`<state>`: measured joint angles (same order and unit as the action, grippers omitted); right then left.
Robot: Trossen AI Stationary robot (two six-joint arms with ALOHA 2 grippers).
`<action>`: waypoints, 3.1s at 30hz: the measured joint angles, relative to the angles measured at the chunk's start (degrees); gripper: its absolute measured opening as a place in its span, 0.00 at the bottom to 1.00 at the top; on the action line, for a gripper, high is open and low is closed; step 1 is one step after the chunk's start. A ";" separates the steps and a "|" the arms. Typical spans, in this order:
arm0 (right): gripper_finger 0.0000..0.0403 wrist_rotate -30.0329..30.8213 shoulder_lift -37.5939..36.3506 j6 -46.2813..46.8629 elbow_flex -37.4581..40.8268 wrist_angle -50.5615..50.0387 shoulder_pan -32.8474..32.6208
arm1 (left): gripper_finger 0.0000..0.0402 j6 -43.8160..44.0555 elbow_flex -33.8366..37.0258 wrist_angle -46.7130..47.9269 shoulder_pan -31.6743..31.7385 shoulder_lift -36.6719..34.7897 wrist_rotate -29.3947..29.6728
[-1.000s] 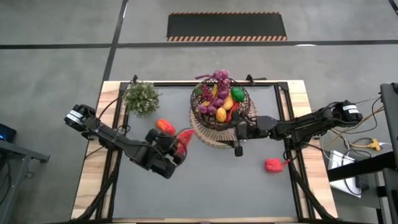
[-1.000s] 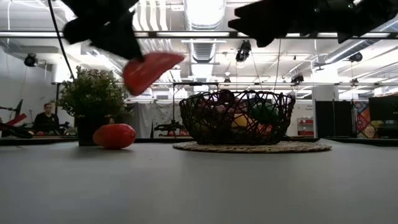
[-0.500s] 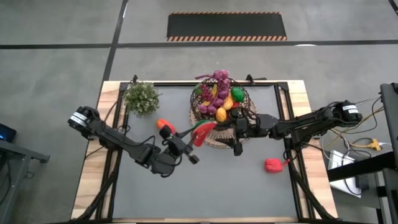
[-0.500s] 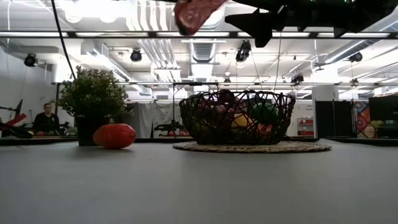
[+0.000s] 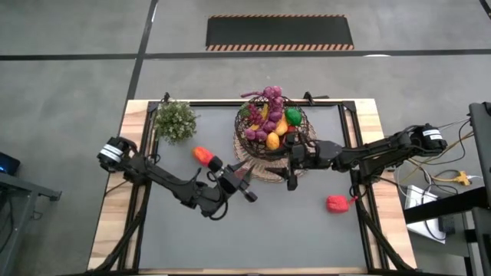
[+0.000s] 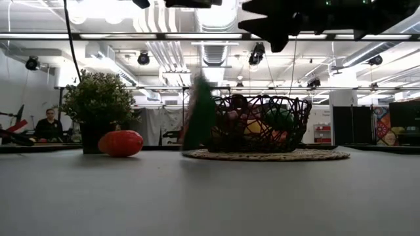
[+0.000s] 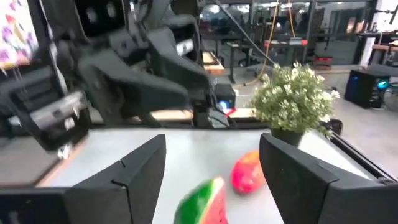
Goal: Build produce basket
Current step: Put the watermelon into the black wire basket
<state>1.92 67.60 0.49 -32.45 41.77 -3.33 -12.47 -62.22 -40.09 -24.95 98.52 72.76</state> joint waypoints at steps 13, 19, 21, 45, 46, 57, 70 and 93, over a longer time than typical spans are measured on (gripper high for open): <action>0.56 1.11 -1.19 -5.77 0.05 -5.79 0.00 | 0.24 19.17 0.37 21.74 -5.82 -0.30 -4.83; 0.55 1.11 -1.17 -4.59 0.05 -8.29 -0.12 | 0.24 47.91 0.37 43.36 -4.50 -0.44 -33.84; 0.56 1.11 -0.87 -3.26 0.09 -9.38 -0.13 | 0.24 55.65 0.48 51.00 -4.11 0.19 -35.32; 0.55 1.11 3.77 1.87 0.33 -12.12 -0.15 | 0.34 75.39 2.21 65.97 -1.49 -6.85 -38.86; 0.55 1.11 3.77 1.86 0.33 -12.11 -0.15 | 0.36 77.79 2.37 66.61 -0.91 -7.25 -38.70; 0.55 1.11 3.77 1.41 0.33 -13.78 -0.15 | 0.59 84.23 4.46 67.98 3.69 -4.32 -40.71; 0.55 1.13 3.77 1.36 0.33 -14.51 -0.15 | 0.51 84.39 4.28 64.94 3.84 -0.38 -42.25; 0.73 -1.77 8.68 2.60 0.33 -0.14 -2.07 | 0.06 44.27 4.24 36.65 -0.38 -1.72 -30.69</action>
<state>0.15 76.28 3.09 -32.12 41.64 -5.41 31.80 -57.98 -3.44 -25.33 96.79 42.06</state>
